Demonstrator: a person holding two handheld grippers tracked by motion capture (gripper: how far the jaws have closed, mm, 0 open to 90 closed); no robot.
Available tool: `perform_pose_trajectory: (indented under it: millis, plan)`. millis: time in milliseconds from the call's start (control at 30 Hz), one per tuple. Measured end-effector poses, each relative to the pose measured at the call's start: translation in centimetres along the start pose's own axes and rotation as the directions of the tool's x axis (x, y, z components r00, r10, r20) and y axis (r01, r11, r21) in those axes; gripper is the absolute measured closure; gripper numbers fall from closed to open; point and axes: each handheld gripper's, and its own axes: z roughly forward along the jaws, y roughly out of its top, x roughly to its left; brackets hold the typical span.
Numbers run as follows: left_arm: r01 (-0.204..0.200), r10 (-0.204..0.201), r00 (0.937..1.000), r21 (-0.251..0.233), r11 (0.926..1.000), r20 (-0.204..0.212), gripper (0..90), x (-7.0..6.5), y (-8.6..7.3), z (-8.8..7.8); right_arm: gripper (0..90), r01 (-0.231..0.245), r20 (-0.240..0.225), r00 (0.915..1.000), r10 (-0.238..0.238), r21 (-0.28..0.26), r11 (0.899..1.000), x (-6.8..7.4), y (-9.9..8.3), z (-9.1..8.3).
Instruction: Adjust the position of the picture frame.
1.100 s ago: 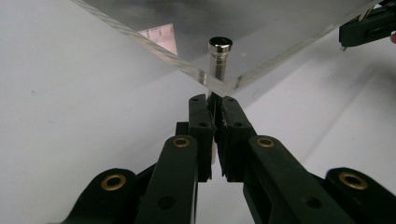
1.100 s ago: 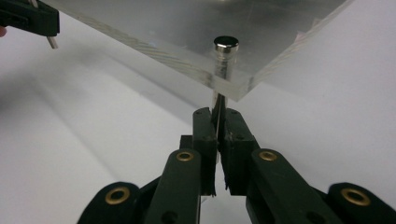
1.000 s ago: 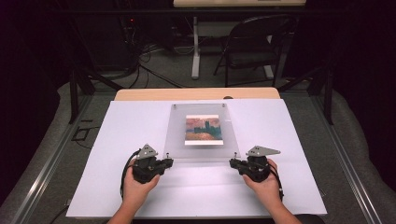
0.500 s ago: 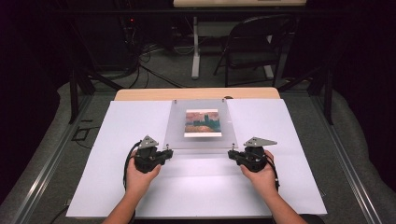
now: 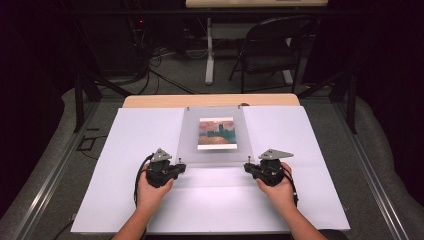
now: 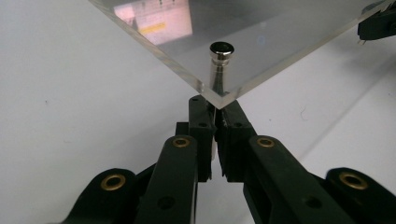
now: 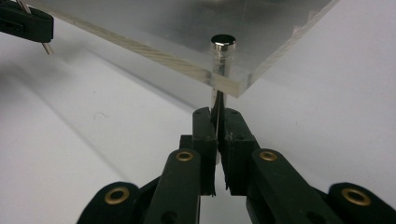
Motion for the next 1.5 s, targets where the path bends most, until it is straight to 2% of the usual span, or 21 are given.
perform_pose_trajectory:
  millis: [433, 833, 967, 1100, 1267, 1367, 1500]
  plan:
    - [-0.016, 0.016, 0.9998, 0.038, 0.9992, -0.008, 85.1, 0.0, -0.7, 0.8, 85.0, -0.002, 0.005, 1.0, 0.002, 0.04, 0.999, -0.1, -0.8, 0.6]
    - [-0.016, 0.017, 0.9995, 0.047, 0.9988, -0.028, 84.0, -0.2, -0.9, 0.9, 84.5, 0.001, 0.011, 0.9999, -0.002, 0.056, 0.998, 0.0, -1.0, 0.8]
    - [-0.04, 0.042, 0.9982, 0.067, 0.997, -0.041, 82.1, -0.3, -0.9, 0.8, 83.8, 0.025, 0.032, 0.9991, -0.027, 0.073, 0.997, 0.3, -0.9, 0.6]
    - [-0.048, 0.051, 0.9978, 0.074, 0.9961, -0.042, 76.5, -0.6, -0.9, 0.4, 80.5, 0.036, 0.047, 0.9981, -0.04, 0.094, 0.995, 0.5, -0.8, 0.1]
    - [-0.044, 0.046, 0.9982, 0.053, 0.9976, -0.039, 66.6, -0.8, -1.0, -0.2, 75.9, 0.045, 0.057, 0.997, -0.052, 0.113, 0.993, 0.5, -0.8, -0.5]
    - [-0.034, 0.035, 0.9985, 0.036, 0.9988, -0.042, 59.8, -0.8, -1.1, -0.5, 71.7, 0.051, 0.058, 0.9966, -0.059, 0.125, 0.991, 0.8, -0.8, -1.0]
    - [-0.016, 0.017, 0.9991, 0.03, 0.9994, -0.04, 55.5, -0.9, -1.2, -0.8, 68.5, 0.067, 0.064, 0.9951, -0.076, 0.128, 0.989, 1.1, -0.7, -1.5]
